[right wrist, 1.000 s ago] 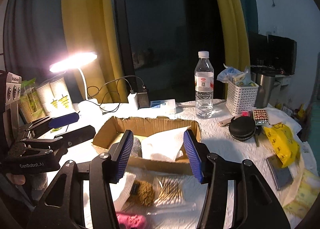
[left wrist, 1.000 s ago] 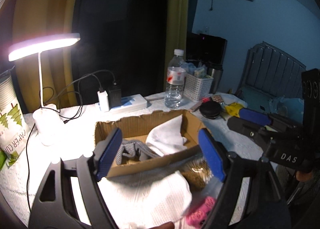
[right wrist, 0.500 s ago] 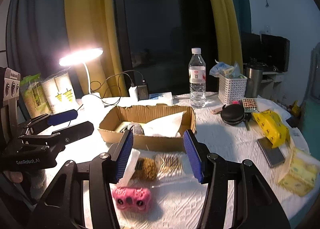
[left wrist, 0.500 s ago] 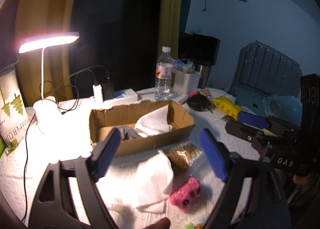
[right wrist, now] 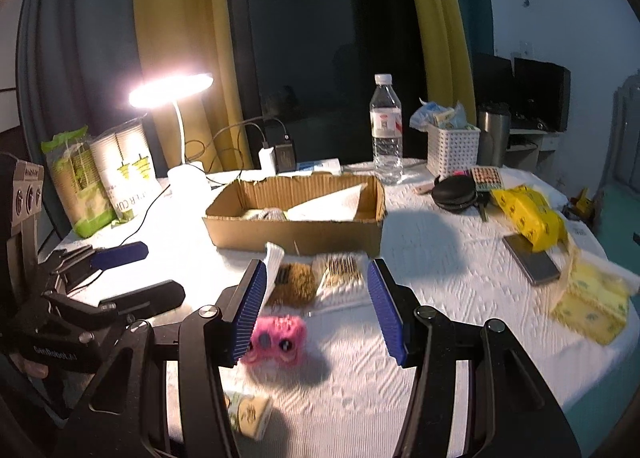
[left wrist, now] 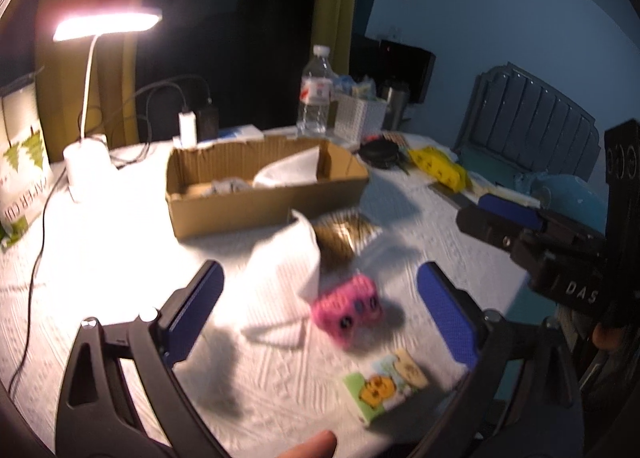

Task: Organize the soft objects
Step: 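Move the right tool to the pink plush while the left tool approaches the cartoon tissue pack, then grasp the pink plush with the right tool while the left tool grasps the tissue pack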

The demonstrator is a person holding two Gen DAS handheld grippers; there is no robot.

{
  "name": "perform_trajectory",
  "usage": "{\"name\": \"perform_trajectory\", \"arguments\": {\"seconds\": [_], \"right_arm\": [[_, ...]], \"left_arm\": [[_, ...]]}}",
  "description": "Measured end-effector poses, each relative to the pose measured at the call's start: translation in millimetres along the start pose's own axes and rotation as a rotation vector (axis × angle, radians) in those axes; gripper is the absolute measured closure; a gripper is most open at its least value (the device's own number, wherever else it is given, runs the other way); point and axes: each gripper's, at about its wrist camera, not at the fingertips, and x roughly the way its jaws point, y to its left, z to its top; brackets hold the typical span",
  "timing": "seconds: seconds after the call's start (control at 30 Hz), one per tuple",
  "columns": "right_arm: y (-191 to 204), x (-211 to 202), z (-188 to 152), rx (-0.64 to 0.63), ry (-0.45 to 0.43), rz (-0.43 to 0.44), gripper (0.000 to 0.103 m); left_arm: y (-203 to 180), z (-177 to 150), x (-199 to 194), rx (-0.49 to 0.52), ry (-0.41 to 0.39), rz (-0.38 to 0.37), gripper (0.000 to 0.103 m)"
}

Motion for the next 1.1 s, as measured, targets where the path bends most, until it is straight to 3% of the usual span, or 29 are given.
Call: {"name": "perform_trajectory", "arguments": {"seconds": [0.33, 0.6, 0.9, 1.0, 1.1], "right_arm": [[1, -3, -36, 0.021, 0.06, 0.007, 0.047], [-17, 5, -51, 0.069, 0.089, -0.015, 0.047], [-37, 18, -58, 0.115, 0.118, -0.024, 0.047], [-36, 23, -58, 0.114, 0.131, -0.018, 0.047], [-31, 32, -58, 0.103, 0.149, -0.002, 0.047]], "left_arm": [[-4, -32, 13, -0.009, 0.104, 0.004, 0.005], [-25, -54, 46, 0.035, 0.229, -0.024, 0.005], [-44, -69, 76, 0.1, 0.31, -0.02, 0.006], [-38, -70, 76, 0.085, 0.303, -0.03, 0.02], [-29, -68, 73, 0.072, 0.294, -0.03, 0.027]]}}
